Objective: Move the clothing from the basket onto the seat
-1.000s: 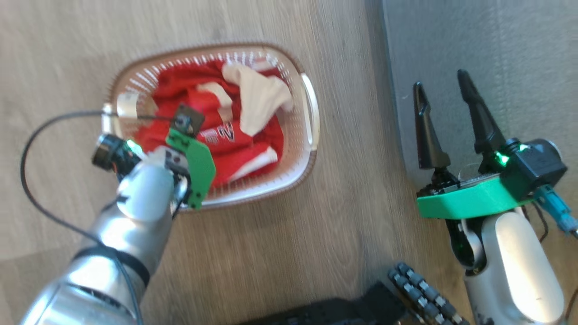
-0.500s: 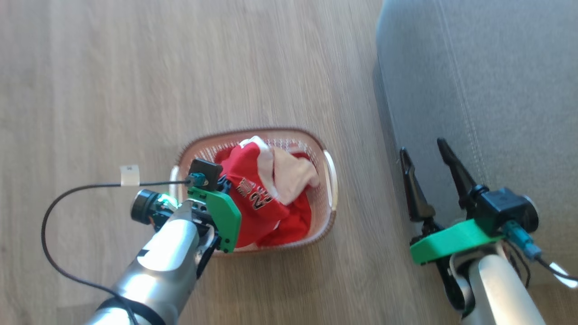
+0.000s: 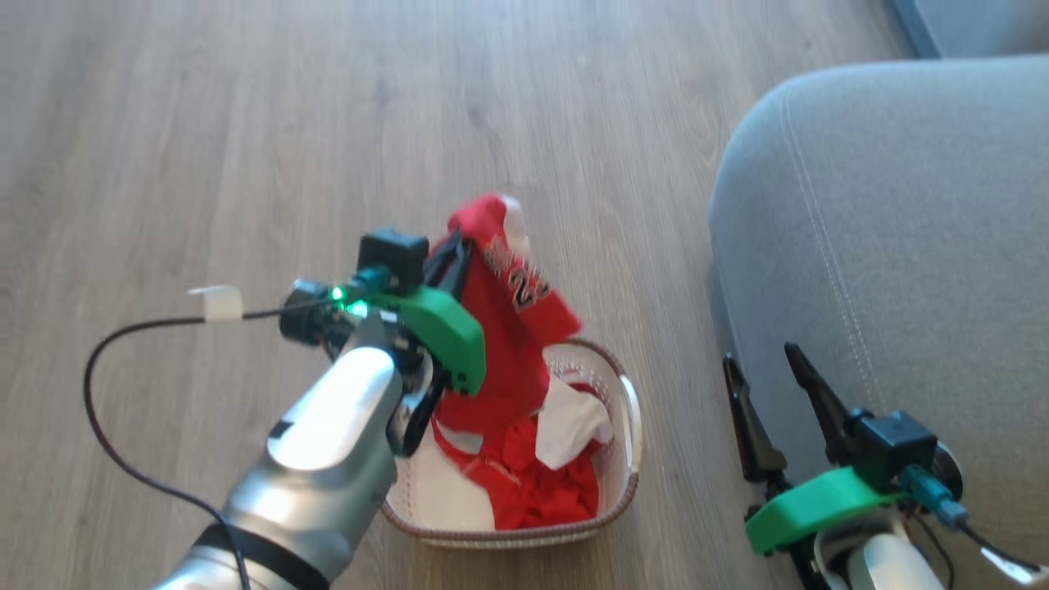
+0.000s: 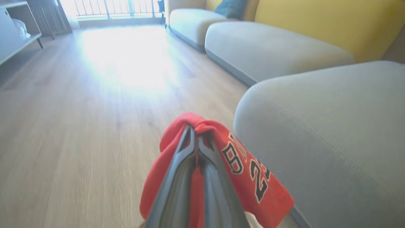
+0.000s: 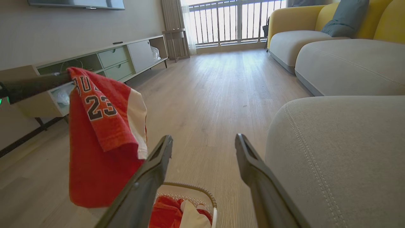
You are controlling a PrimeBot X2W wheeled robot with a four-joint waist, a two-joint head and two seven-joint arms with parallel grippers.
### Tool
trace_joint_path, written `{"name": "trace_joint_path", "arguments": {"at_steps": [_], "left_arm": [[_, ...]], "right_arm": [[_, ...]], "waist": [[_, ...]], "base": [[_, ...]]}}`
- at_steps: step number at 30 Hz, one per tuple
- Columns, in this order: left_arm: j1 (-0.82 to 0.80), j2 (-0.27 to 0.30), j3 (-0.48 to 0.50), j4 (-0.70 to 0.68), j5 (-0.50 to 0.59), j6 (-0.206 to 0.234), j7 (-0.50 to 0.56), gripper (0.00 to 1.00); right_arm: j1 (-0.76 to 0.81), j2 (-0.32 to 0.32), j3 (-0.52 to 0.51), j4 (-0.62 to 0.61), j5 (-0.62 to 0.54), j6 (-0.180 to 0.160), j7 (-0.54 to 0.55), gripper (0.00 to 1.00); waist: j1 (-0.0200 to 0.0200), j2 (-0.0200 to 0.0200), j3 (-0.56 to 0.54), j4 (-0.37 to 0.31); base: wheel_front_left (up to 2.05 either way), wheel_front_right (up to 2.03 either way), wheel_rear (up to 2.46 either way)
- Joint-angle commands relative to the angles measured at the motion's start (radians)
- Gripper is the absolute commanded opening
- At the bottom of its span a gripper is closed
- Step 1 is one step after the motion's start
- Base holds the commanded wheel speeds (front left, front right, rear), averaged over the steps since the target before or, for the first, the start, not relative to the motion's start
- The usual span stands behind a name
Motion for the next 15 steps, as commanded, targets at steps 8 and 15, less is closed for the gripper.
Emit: {"name": "trace_joint_path", "arguments": {"at_steps": [8, 15], "left_arm": [[0.003, 0.014, 0.214, -0.291, 0.118, 0.002, -0.014, 0.00], [0.017, 0.014, 0.279, -0.430, 0.137, 0.007, -0.014, 0.00]], "right_arm": [[0.037, -0.002, 0.011, -0.052, 0.019, 0.007, -0.006, 1.00], [0.084, -0.002, -0.002, -0.060, 0.017, 0.007, -0.006, 1.00]], "waist": [[0.0001, 0.0000, -0.079, 0.032], [0.0001, 0.0000, -0.103, 0.043]], "base": [[0.00, 0.00, 0.00], [0.00, 0.00, 0.00]]}}
